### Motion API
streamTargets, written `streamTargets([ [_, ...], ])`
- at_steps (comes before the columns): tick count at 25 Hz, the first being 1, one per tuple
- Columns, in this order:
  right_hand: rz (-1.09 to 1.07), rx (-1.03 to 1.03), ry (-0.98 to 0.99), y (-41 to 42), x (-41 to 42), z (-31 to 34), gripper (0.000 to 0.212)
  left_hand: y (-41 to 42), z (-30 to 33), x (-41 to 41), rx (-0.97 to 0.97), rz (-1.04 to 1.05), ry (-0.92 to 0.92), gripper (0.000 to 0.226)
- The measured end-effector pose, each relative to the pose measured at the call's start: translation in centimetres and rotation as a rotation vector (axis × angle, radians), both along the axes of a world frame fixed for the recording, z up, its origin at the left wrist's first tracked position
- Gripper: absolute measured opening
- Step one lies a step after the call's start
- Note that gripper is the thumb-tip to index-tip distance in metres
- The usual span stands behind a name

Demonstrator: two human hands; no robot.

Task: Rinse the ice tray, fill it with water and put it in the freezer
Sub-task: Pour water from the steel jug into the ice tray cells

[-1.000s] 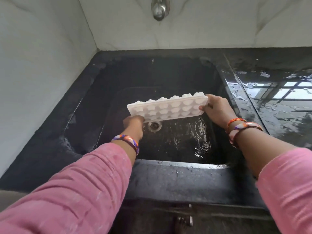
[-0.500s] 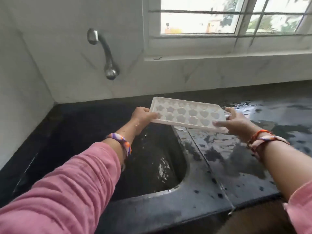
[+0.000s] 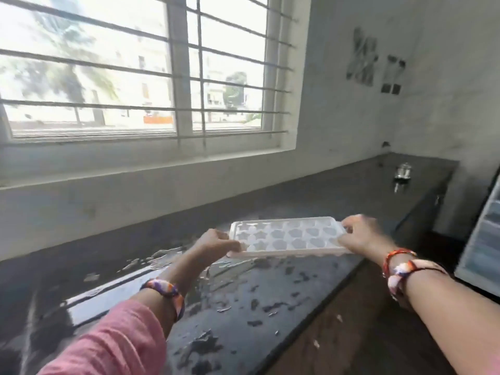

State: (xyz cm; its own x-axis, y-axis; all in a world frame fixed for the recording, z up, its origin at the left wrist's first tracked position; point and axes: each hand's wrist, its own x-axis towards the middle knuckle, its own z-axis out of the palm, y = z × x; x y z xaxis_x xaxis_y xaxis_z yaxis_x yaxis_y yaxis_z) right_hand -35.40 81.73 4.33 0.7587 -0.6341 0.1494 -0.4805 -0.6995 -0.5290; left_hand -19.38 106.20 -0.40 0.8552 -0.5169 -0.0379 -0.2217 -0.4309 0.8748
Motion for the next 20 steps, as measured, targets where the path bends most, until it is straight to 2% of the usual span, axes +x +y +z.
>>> streamTargets([
  [2,-0.051,-0.143,0.095,-4.9,-1.2,1.4,0.008,-6.3,0.4,0.3,0.031,-0.061,-0.036,0.045],
  [4,-0.107,-0.218,0.126,-9.3,-1.8,1.7,0.016,-12.2,1.0,0.5,0.018,-0.112,-0.048,0.038],
  [6,-0.164,-0.263,0.109,-14.4,-2.0,1.1,0.026,-18.2,1.3,1.4,0.017,-0.143,-0.061,0.043],
  [9,-0.218,-0.323,0.127,-22.7,-1.2,-0.2,0.031,-27.4,1.5,3.4,0.052,-0.235,-0.077,0.047],
  [12,-0.248,-0.342,0.155,-32.0,1.4,-1.0,0.032,-37.3,2.3,6.0,0.096,-0.286,-0.096,0.038],
  [16,-0.309,-0.302,0.149,-44.6,5.5,0.0,0.029,-51.2,2.8,10.8,0.137,-0.325,-0.075,0.040],
  [18,-0.336,-0.289,0.124,-50.3,6.6,0.1,0.027,-57.4,2.5,12.4,0.132,-0.350,-0.032,0.043],
  [20,-0.366,-0.287,0.130,-55.8,7.5,-0.4,0.028,-63.3,2.0,13.9,0.123,-0.353,0.007,0.036],
])
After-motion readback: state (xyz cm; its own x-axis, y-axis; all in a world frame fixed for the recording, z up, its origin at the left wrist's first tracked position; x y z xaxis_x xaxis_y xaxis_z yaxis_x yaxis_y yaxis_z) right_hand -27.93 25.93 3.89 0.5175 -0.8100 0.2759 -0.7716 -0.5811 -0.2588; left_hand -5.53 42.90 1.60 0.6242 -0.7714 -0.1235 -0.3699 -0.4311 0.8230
